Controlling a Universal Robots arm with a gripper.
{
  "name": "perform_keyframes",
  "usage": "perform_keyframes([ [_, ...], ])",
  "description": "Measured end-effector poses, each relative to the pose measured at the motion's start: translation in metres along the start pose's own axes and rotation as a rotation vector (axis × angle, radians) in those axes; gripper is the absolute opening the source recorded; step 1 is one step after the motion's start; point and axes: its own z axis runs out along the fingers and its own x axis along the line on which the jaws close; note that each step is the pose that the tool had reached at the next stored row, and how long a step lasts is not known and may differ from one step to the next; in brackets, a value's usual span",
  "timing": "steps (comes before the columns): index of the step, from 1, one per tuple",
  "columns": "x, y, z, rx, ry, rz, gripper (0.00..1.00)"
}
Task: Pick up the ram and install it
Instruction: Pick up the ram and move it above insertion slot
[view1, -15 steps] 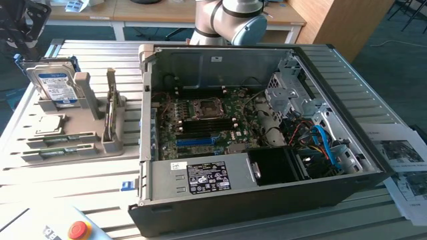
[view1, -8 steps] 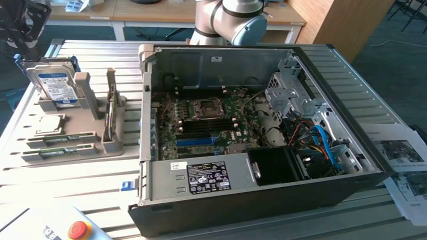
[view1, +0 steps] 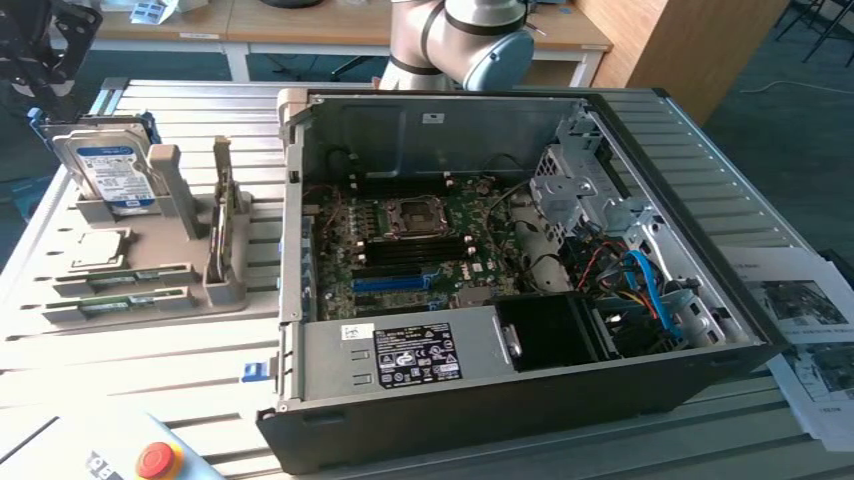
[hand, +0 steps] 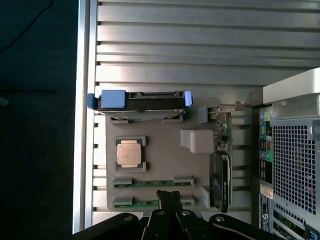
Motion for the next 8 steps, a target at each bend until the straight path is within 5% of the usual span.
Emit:
perform_keyframes([
  [8, 0.0000, -0.0005, 0.0000, -0.0018, 0.0034, -0.075, 0.10],
])
